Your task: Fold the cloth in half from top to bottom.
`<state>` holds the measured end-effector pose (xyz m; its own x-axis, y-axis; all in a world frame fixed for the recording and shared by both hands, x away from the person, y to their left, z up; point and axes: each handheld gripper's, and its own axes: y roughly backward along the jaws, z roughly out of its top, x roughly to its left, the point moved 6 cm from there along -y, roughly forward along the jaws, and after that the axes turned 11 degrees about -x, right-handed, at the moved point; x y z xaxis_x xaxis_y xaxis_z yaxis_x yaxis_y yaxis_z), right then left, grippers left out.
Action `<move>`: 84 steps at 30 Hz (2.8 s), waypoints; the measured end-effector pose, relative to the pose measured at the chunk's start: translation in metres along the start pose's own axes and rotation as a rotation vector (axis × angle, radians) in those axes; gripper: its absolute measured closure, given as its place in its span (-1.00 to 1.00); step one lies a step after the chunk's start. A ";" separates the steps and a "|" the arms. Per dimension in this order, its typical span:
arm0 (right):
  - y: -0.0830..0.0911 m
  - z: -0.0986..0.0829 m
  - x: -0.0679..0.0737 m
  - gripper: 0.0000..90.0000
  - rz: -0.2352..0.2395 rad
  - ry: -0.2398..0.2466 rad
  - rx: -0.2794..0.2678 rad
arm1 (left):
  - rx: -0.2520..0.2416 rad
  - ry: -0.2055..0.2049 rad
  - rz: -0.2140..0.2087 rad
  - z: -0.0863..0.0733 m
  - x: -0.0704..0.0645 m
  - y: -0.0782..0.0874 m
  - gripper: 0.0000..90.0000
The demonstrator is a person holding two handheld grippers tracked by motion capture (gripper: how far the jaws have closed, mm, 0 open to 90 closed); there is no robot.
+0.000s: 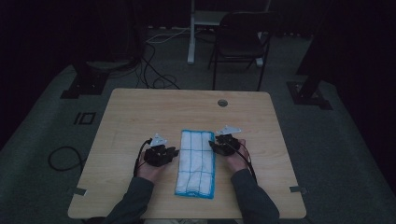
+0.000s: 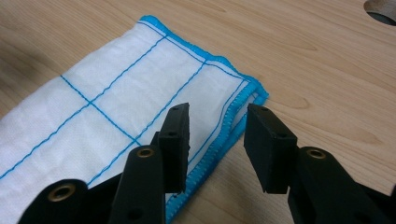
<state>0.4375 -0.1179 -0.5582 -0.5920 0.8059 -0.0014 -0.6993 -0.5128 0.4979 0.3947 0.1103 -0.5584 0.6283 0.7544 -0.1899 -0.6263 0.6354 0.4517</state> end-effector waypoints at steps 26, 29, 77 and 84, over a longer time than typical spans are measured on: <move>-0.009 -0.003 -0.014 0.03 -0.028 -0.050 0.024 | 0.015 -0.007 0.108 0.015 0.027 -0.046 0.33; -0.012 -0.005 -0.016 0.01 -0.038 -0.063 0.027 | 0.019 0.005 0.115 0.015 0.030 -0.053 0.32; -0.051 0.004 -0.014 0.85 0.057 -0.167 0.078 | 0.071 0.065 0.115 0.029 0.032 -0.093 0.87; -0.051 0.004 -0.014 0.87 0.054 -0.165 0.081 | 0.075 0.060 0.116 0.029 0.032 -0.093 0.90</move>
<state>0.4831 -0.1014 -0.5801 -0.5493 0.8189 0.1662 -0.6299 -0.5365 0.5617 0.4867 0.0706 -0.5813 0.5241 0.8317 -0.1833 -0.6553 0.5312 0.5371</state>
